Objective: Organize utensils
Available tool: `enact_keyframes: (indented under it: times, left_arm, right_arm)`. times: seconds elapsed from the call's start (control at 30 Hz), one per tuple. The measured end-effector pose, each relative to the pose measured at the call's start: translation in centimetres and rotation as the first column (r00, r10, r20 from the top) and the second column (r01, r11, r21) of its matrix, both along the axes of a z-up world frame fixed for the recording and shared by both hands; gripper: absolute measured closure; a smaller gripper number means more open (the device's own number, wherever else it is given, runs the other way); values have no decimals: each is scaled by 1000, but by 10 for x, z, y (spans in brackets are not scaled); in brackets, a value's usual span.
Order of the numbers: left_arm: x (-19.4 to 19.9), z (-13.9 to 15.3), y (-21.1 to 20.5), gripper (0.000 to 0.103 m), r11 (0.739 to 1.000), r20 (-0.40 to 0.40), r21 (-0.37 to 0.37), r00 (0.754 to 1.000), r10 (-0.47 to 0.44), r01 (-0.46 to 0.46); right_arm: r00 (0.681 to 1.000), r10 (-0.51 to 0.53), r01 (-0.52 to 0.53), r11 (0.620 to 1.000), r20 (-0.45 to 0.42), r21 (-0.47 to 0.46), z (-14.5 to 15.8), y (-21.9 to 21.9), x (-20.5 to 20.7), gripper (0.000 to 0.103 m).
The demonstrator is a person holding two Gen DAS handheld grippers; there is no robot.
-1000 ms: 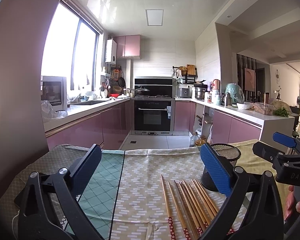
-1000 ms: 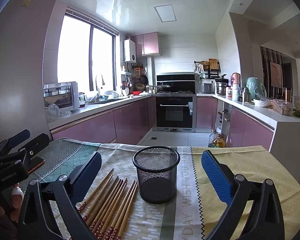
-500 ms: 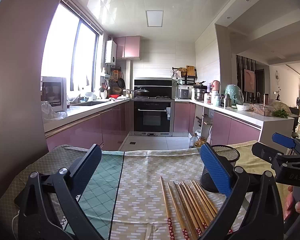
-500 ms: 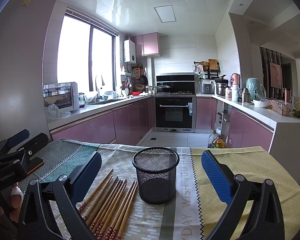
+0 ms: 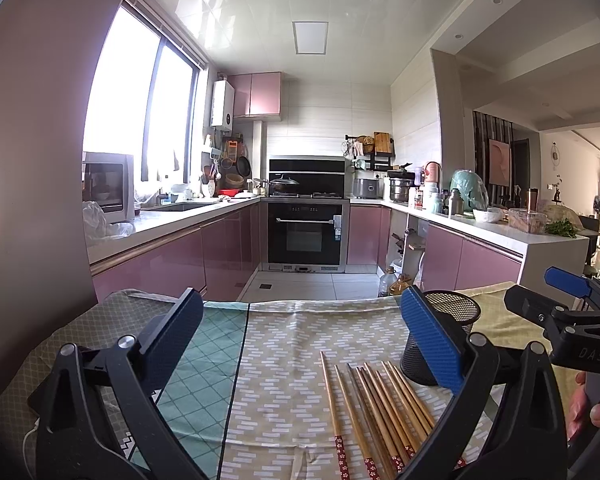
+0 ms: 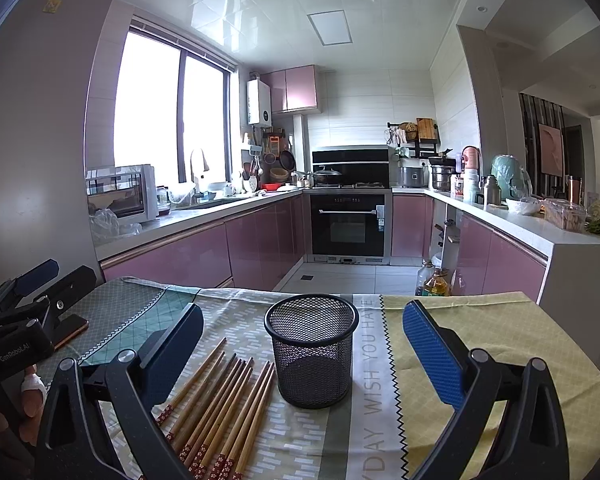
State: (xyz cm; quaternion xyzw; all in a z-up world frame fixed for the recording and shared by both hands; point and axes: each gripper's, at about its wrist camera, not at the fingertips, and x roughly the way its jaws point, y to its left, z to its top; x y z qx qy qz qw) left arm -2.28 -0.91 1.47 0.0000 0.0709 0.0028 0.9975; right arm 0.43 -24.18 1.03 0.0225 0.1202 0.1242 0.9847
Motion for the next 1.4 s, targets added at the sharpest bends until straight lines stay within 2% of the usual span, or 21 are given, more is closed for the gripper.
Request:
enact_keyframes:
  times: [1.4]
  left_arm:
    - [0,0,0,6,1000,-6,-4,1000,-3,3]
  right_arm:
    - [1000,-1,1,1000,-2,5,-2,0,2,6]
